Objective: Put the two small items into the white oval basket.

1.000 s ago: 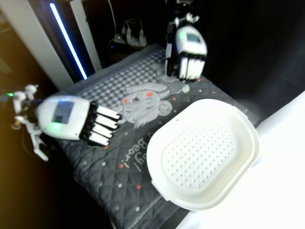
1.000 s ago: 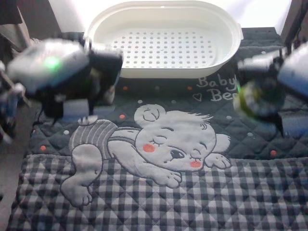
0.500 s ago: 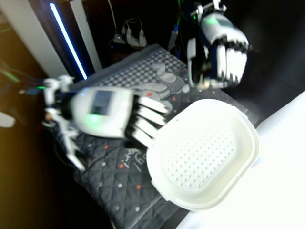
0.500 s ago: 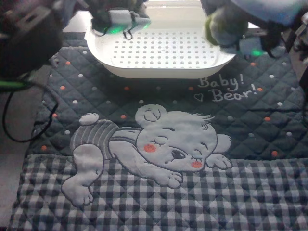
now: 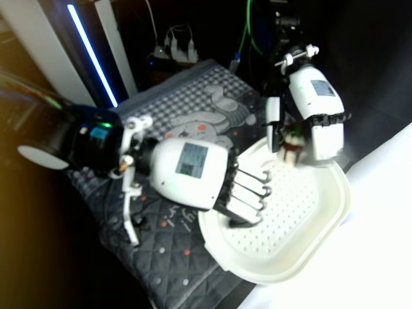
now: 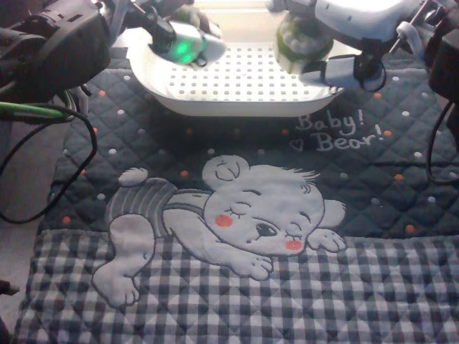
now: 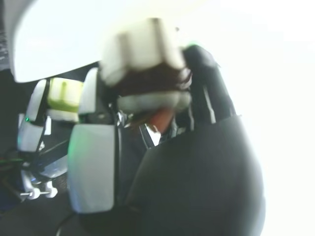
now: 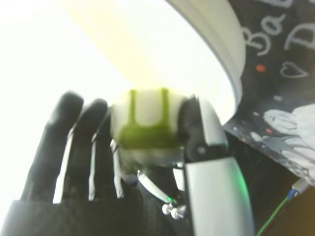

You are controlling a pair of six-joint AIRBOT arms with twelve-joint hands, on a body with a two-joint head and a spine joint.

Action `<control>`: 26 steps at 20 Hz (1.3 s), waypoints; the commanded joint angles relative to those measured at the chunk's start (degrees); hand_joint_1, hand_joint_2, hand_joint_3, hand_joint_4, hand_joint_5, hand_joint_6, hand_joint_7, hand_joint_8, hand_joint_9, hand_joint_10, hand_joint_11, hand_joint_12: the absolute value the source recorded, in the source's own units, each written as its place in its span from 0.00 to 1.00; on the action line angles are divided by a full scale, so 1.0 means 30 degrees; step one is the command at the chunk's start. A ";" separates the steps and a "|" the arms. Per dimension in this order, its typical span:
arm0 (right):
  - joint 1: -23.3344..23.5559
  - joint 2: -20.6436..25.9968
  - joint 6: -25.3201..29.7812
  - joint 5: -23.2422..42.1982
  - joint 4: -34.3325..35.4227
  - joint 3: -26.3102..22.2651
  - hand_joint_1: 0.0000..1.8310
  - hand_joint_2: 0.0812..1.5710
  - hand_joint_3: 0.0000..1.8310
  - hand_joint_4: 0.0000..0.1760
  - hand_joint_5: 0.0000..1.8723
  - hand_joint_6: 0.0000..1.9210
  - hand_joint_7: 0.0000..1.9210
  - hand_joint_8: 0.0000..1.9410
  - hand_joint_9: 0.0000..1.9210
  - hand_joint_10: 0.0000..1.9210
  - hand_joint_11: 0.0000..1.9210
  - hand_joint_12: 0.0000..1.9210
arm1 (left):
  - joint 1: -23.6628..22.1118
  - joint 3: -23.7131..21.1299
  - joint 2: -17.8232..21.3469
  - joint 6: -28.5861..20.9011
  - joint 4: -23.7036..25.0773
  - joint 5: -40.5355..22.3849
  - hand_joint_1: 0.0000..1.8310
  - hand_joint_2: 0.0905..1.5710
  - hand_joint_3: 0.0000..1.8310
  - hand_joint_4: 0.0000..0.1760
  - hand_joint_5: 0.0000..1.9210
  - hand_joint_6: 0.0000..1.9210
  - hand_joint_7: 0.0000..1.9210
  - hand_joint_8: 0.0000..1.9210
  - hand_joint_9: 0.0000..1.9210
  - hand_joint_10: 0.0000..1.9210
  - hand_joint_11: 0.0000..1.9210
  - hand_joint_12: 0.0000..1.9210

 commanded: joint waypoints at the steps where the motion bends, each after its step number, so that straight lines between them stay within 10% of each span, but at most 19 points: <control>1: 0.0306 0.0286 -0.0121 0.2353 -0.0008 0.0100 0.18 0.77 0.00 0.55 0.00 0.00 0.00 0.00 0.00 0.00 0.00 0.01 | -0.0194 -0.0076 0.0353 0.0432 -0.0310 -0.2198 0.18 0.68 0.00 1.00 0.00 0.01 0.00 0.01 0.00 0.02 0.00 0.47; 2: 0.0304 0.0286 -0.0121 0.2353 -0.0008 0.0095 0.11 0.78 0.01 0.62 0.00 0.00 0.00 0.00 0.00 0.00 0.00 0.00 | -0.0194 -0.0072 0.0355 0.0843 -0.0545 -0.1977 0.13 0.64 0.00 1.00 0.00 0.00 0.00 0.00 0.00 0.00 0.00 0.04; 9: 0.0304 0.0945 -0.0121 0.2365 -0.0025 -0.0736 0.16 0.74 0.00 0.70 0.00 0.00 0.00 0.00 0.00 0.00 0.00 0.00 | 0.0031 -0.1339 0.1618 0.0952 -0.0585 -0.2819 0.12 0.61 0.00 1.00 0.00 0.00 0.00 0.00 0.00 0.00 0.00 0.00; 11: 0.0304 0.2173 -0.0120 0.2907 -0.0090 -0.1779 0.12 0.73 0.00 0.47 0.00 0.00 0.00 0.00 0.00 0.00 0.00 0.00 | 0.0231 -0.2628 0.2758 0.0956 -0.0335 -0.4076 0.14 0.59 0.00 1.00 0.00 0.00 0.00 0.00 0.00 0.00 0.00 0.00; 12: 0.0304 0.3122 -0.0118 0.3497 -0.0489 -0.2787 0.14 0.73 0.00 0.58 0.00 0.00 0.00 0.00 0.00 0.00 0.00 0.00 | 0.0378 -0.3676 0.3701 0.0916 -0.0085 -0.5117 0.14 0.60 0.00 1.00 0.00 0.00 0.00 0.00 0.00 0.00 0.00 0.00; 13: 0.0304 0.3997 -0.0114 0.4189 -0.0646 -0.3641 0.17 0.70 0.02 0.91 0.00 0.00 0.00 0.00 0.03 0.02 0.00 0.41 | 0.0541 -0.4580 0.4530 0.0860 0.0182 -0.6051 0.16 0.61 0.00 0.91 0.00 0.00 0.00 0.00 0.00 0.00 0.00 0.00; 15: 0.0304 0.5229 -0.0089 0.5422 -0.0980 -0.5184 0.13 0.68 0.00 1.00 0.00 0.00 0.00 0.00 0.00 0.00 0.00 0.44 | 0.1077 -0.5934 0.6096 -0.0423 0.1389 -0.7989 0.12 0.62 0.00 0.79 0.00 0.00 0.00 0.00 0.00 0.00 0.00 0.00; 16: 0.0303 0.5855 -0.0087 0.6003 -0.1335 -0.5820 0.13 0.68 0.00 1.00 0.00 0.00 0.00 0.00 0.00 0.00 0.00 0.44 | 0.1352 -0.6356 0.6621 -0.1349 0.1928 -0.8893 0.12 0.62 0.00 0.79 0.00 0.00 0.00 0.00 0.00 0.00 0.00 0.00; 18: 0.0301 0.7587 -0.0058 0.7409 -0.2195 -0.7442 0.13 0.66 0.00 1.00 0.00 0.00 0.00 0.00 0.00 0.00 0.00 0.05 | 0.2449 -0.7521 0.8281 -0.3439 0.2644 -1.1656 0.13 0.62 0.00 0.96 0.00 0.00 0.00 0.00 0.00 0.00 0.00 0.00; 20: 0.0291 0.8962 0.1385 0.8478 -0.3289 -0.8464 0.15 0.66 0.00 1.00 0.00 0.00 0.00 0.00 0.00 0.00 0.00 0.00 | 0.3730 -0.8562 0.9318 -0.4344 0.2894 -1.4215 0.19 0.66 0.01 0.89 0.00 0.00 0.00 0.00 0.00 0.00 0.00 0.00; 22: 0.0259 0.9721 0.3977 0.9162 -0.4593 -0.8677 0.19 0.60 0.02 1.00 0.00 0.00 0.00 0.00 0.00 0.00 0.00 0.57 | 0.5159 -0.9463 1.0157 -0.5118 0.2934 -1.6736 0.17 0.69 0.01 1.00 0.00 0.00 0.00 0.00 0.00 0.00 0.01 0.00; 26: -0.0696 1.1325 0.6099 1.1039 -0.5581 -0.9701 0.17 0.63 0.00 0.92 0.00 0.00 0.00 0.00 0.00 0.00 0.00 0.43 | 0.6488 -0.9948 1.0798 -0.6949 0.3719 -1.8889 0.21 0.70 0.01 1.00 0.00 0.00 0.00 0.00 0.00 0.00 0.00 0.00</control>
